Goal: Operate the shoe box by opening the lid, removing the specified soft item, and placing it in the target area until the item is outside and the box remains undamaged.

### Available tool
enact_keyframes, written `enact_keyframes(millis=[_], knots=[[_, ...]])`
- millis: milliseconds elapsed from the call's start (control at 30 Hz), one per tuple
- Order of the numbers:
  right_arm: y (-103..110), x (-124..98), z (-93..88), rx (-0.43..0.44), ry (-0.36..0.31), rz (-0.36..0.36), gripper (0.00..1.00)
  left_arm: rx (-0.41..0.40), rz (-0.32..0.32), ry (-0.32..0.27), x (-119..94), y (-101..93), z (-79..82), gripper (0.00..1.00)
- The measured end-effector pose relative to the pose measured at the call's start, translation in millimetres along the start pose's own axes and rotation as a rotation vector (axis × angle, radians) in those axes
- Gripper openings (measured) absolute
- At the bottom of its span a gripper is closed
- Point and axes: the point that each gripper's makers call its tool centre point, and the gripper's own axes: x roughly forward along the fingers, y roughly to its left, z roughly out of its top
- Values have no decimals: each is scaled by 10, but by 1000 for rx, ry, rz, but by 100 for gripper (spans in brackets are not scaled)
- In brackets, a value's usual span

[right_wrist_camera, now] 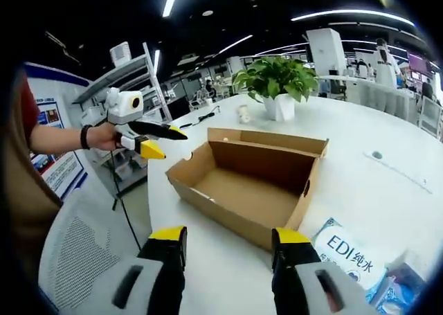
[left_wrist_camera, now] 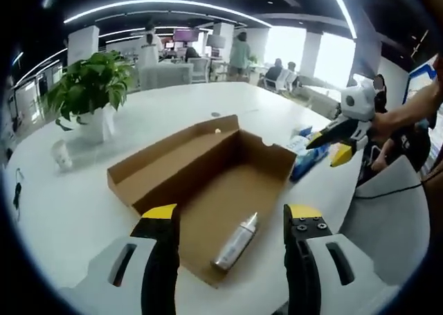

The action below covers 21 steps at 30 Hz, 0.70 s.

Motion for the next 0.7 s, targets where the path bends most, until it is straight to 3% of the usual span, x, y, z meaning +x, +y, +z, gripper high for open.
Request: enact_keyframes(millis=[367,700], knots=[[73,-37,-48,-11,7,8,47,100,-36,105,250,122,-56,61],[111,-89,-79,5,-1,2,47,214,-120,251,509,87,-271,61]])
